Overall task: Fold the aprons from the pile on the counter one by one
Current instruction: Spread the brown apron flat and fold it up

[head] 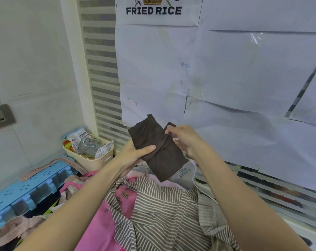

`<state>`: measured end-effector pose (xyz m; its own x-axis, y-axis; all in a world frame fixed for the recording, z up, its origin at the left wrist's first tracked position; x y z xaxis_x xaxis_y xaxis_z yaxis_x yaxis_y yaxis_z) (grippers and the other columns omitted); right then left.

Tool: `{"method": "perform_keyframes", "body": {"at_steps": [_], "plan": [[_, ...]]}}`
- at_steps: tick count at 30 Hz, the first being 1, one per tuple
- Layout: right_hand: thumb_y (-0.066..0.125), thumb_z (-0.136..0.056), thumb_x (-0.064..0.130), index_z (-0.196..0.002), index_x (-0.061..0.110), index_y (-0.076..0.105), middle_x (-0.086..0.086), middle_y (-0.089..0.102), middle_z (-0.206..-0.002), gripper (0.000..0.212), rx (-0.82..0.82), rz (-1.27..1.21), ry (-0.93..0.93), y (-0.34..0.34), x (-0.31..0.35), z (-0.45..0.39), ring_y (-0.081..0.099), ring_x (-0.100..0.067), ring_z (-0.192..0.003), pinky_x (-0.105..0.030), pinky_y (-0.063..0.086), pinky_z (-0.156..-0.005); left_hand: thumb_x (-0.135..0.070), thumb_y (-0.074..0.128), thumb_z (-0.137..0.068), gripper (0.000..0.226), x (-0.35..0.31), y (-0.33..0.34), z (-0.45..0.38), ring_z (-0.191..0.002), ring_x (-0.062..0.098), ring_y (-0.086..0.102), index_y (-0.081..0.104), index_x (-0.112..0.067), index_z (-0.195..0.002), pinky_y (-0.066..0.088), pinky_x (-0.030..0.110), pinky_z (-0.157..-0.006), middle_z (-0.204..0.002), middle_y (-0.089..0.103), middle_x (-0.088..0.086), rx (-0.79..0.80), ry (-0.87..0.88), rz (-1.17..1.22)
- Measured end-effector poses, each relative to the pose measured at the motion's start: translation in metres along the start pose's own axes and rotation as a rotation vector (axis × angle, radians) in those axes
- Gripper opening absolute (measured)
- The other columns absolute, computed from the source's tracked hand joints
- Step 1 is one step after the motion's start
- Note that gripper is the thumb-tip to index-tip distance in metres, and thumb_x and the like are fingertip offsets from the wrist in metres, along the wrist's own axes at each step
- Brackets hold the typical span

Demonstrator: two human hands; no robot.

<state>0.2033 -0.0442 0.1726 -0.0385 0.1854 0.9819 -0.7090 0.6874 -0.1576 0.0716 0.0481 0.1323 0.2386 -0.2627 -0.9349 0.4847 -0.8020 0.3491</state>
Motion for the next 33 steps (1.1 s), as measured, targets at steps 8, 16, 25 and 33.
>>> {"method": "perform_keyframes", "body": {"at_steps": [8,16,25,33], "plan": [[0.026,-0.104,0.029,-0.072,0.015,0.041,0.0,0.049,-0.077,0.037,-0.351,0.606,-0.435,0.003,0.034,-0.001,0.047,-0.022,-0.08,-0.031,0.031,-0.068,-0.021,0.053,-0.09,0.049,0.003,0.028,-0.008,-0.099,0.022,0.068,0.044,-0.008,-0.136,0.058,0.031,-0.072,-0.124,0.061,0.017,0.01,-0.034,0.54],[0.022,-0.104,0.032,-0.091,0.014,0.048,-0.007,0.057,-0.096,0.034,-0.374,0.676,-0.329,-0.003,0.027,-0.009,0.052,-0.026,-0.087,-0.031,0.034,-0.071,-0.004,0.067,-0.082,0.028,0.025,0.035,-0.009,-0.097,0.021,0.067,0.059,-0.012,-0.108,0.057,0.031,-0.078,-0.109,0.069,0.011,-0.235,0.065,0.024],[0.021,-0.104,0.031,-0.096,0.009,0.048,-0.013,0.06,-0.093,0.035,-0.544,0.734,-0.47,-0.021,0.03,-0.003,0.054,-0.031,-0.087,-0.034,0.037,-0.068,-0.017,0.082,-0.07,0.063,0.006,0.043,-0.016,-0.102,0.014,0.062,0.046,-0.024,-0.121,0.054,0.031,-0.086,-0.113,0.064,0.0,-0.072,0.045,-0.202],[0.046,-0.091,0.017,-0.052,0.013,0.029,-0.001,0.033,-0.051,0.043,-0.493,0.463,-0.49,-0.046,0.1,-0.009,0.03,-0.015,-0.048,-0.031,0.023,-0.049,-0.003,0.075,-0.074,0.06,-0.07,0.054,-0.044,-0.108,0.014,0.061,0.05,-0.02,-0.127,0.056,0.029,-0.082,-0.123,0.061,-0.002,0.019,0.154,-0.224]]}}
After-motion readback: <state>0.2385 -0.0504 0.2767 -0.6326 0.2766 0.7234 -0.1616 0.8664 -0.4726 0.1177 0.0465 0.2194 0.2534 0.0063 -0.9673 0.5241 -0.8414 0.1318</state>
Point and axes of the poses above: each hand's wrist, its own z-axis away from the middle knuckle, its own y-axis out of the palm, x = y × z, the point moved 2 cm from there along -z, towards the middle knuckle
